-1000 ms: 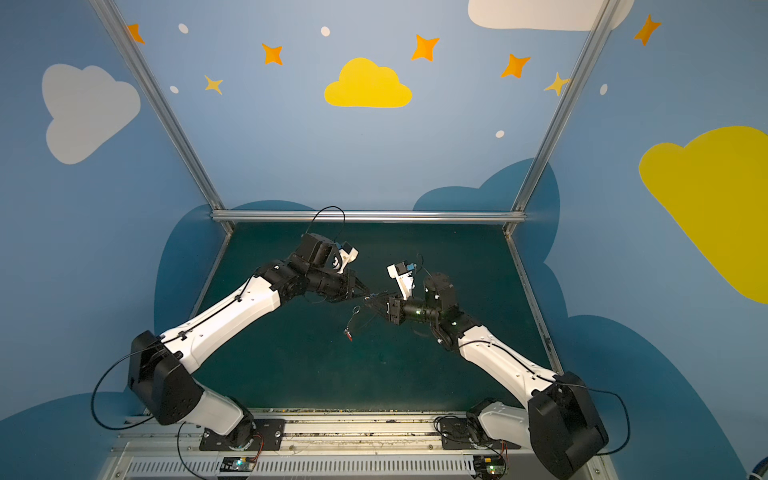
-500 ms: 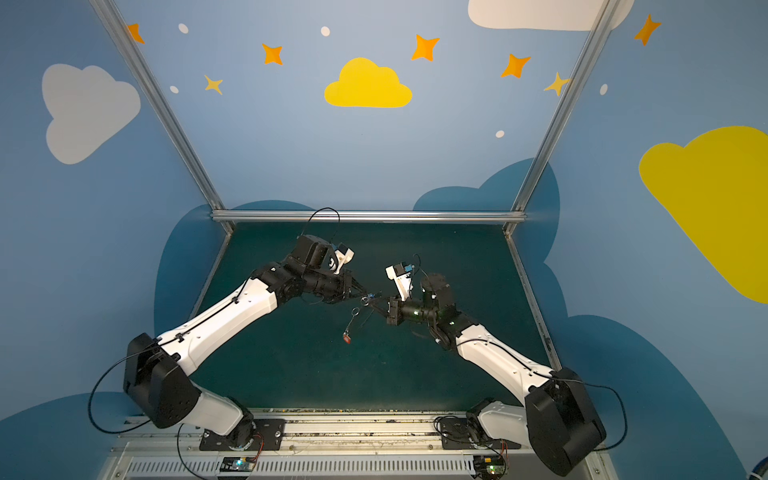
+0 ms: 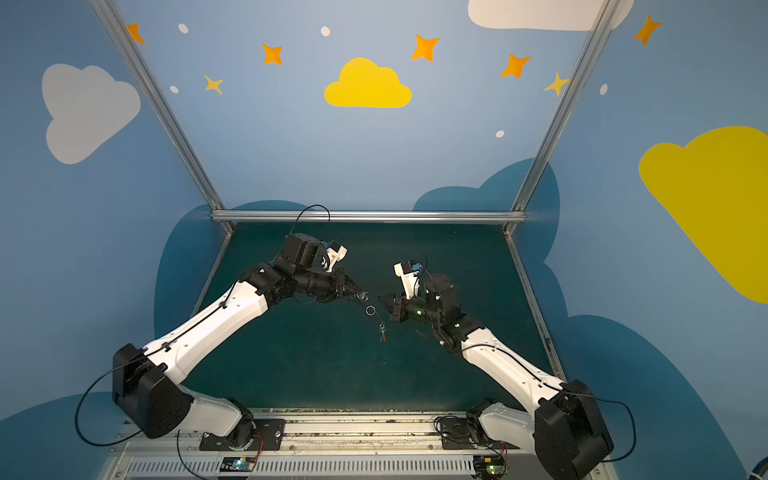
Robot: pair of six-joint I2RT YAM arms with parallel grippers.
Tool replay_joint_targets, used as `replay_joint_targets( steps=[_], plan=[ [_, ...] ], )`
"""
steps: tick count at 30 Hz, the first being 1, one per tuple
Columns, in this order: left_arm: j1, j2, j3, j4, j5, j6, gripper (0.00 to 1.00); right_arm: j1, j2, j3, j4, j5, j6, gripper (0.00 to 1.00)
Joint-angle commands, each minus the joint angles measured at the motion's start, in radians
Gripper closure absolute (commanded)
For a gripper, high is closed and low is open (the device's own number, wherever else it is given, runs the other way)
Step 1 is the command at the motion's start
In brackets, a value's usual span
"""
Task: Put the keys on the keyring
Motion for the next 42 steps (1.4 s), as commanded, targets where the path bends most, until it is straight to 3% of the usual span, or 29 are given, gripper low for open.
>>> replay_joint_targets(
  steps=[1, 3, 4, 9, 14, 24, 30, 36, 38, 42],
  plan=[
    [0.008, -0.007, -0.004, 0.029, 0.029, -0.016, 0.96, -0.001, -0.018, 0.023, 0.019, -0.051, 0.000, 0.83],
    [0.011, -0.006, -0.017, 0.063, 0.052, -0.044, 0.96, 0.000, -0.015, 0.007, 0.069, -0.101, 0.029, 0.66],
    [0.011, -0.005, -0.025, 0.084, 0.069, -0.057, 0.96, 0.000, -0.011, -0.001, 0.091, -0.118, 0.045, 0.62],
    [0.018, 0.011, -0.037, 0.150, 0.147, -0.105, 0.96, -0.001, 0.024, -0.026, 0.189, -0.173, 0.076, 0.53],
    [0.021, 0.012, -0.040, 0.176, 0.188, -0.129, 0.96, 0.003, 0.047, -0.011, 0.146, -0.179, 0.024, 0.52],
    [0.024, 0.020, -0.042, 0.203, 0.280, -0.159, 0.96, -0.008, 0.024, -0.012, 0.115, 0.024, 0.029, 0.84],
    [0.019, 0.040, -0.039, 0.158, 0.294, -0.138, 0.96, -0.011, -0.005, 0.007, 0.121, 0.076, 0.030, 0.89],
    [-0.003, 0.068, -0.045, 0.190, 0.302, -0.151, 0.96, -0.009, 0.029, 0.049, 0.102, 0.016, 0.014, 0.93],
    [-0.006, 0.074, -0.041, 0.196, 0.303, -0.152, 0.96, -0.009, 0.037, 0.054, 0.108, -0.002, 0.013, 1.00],
    [-0.007, 0.079, -0.033, 0.171, 0.309, -0.133, 0.96, -0.012, 0.026, 0.054, 0.095, 0.027, 0.023, 1.00]
  ],
)
